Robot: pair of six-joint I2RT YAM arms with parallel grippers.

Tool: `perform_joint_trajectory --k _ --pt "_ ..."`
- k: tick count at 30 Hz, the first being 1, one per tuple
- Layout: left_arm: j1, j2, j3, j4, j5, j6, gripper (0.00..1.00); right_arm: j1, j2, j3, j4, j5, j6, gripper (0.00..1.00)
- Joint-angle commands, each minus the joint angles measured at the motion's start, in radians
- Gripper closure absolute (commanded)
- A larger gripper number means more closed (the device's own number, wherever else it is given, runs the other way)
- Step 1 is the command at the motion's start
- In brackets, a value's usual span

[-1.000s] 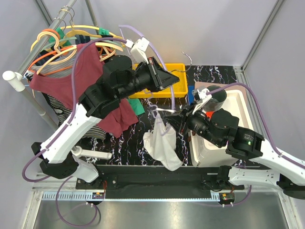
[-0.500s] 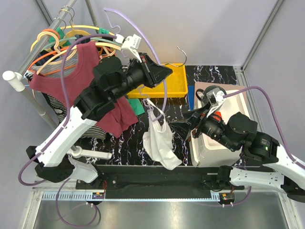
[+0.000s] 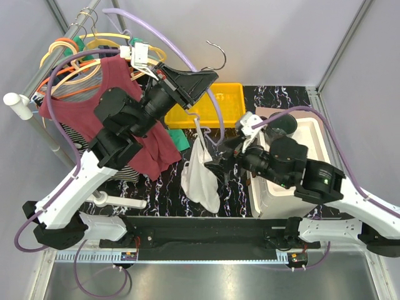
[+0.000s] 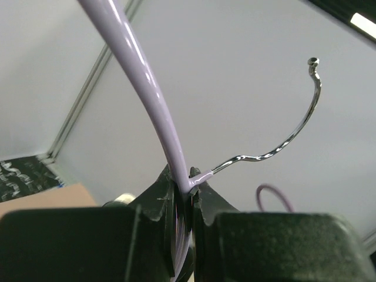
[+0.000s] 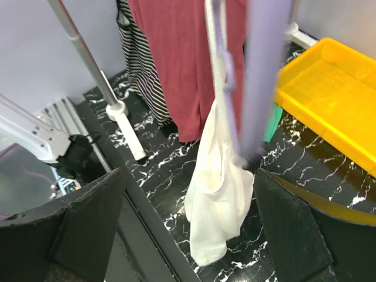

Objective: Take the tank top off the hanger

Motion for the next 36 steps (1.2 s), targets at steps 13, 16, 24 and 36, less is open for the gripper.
perform_joint_trajectory --k 13,16,24,36 --pt "0.004 -0.018 0.042 0.151 -0.260 -0.375 1.00 0.003 -0.110 0.022 0.019 0.170 0.080 0.12" --pt "0.004 -0.033 0.030 0.126 -0.256 -0.358 1.00 0.003 -0.149 0.023 -0.018 0.123 0.081 0.12" --pt "0.004 -0.134 -0.129 0.148 -0.295 -0.419 1.00 0.005 -0.108 0.115 -0.070 0.122 0.042 0.16" --pt "-0.015 -0.196 -0.230 0.195 -0.316 -0.478 1.00 0.005 0.075 0.201 0.065 -0.017 0.043 0.27"
